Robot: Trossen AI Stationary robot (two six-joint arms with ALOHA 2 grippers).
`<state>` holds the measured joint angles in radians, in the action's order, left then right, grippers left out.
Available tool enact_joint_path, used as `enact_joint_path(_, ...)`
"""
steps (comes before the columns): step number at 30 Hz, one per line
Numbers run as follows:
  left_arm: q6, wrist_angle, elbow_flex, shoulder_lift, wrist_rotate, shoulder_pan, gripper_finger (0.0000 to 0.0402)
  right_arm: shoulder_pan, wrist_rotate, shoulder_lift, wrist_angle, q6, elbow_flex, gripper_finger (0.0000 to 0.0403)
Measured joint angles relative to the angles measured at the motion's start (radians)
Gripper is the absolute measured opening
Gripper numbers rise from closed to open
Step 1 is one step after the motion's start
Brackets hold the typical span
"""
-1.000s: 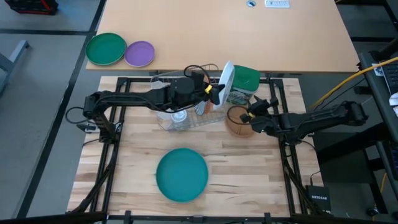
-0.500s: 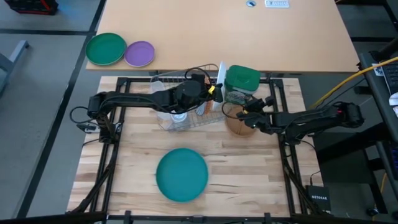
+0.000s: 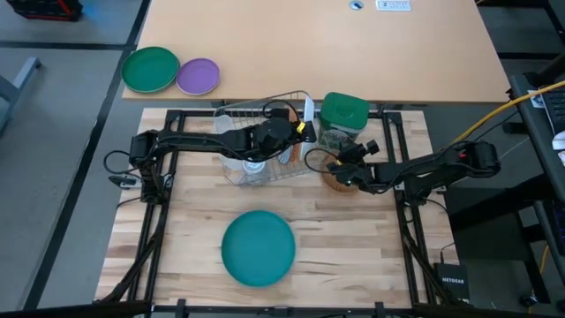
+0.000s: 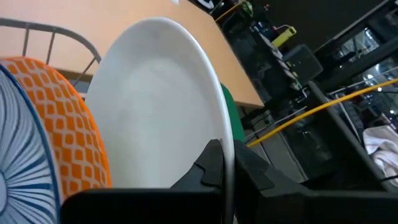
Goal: Sort dishes
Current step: Put the white plate in the dish rack
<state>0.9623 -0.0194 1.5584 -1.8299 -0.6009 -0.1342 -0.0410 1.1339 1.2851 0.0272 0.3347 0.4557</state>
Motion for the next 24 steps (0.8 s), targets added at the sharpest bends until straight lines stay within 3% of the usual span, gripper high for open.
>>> enact_joint_path(24,0.121,0.006,-0.004,-0.064,-0.094,-0.016,0.0000,0.002,-0.028,0.050,0.038,0.008,0.000,0.0156)
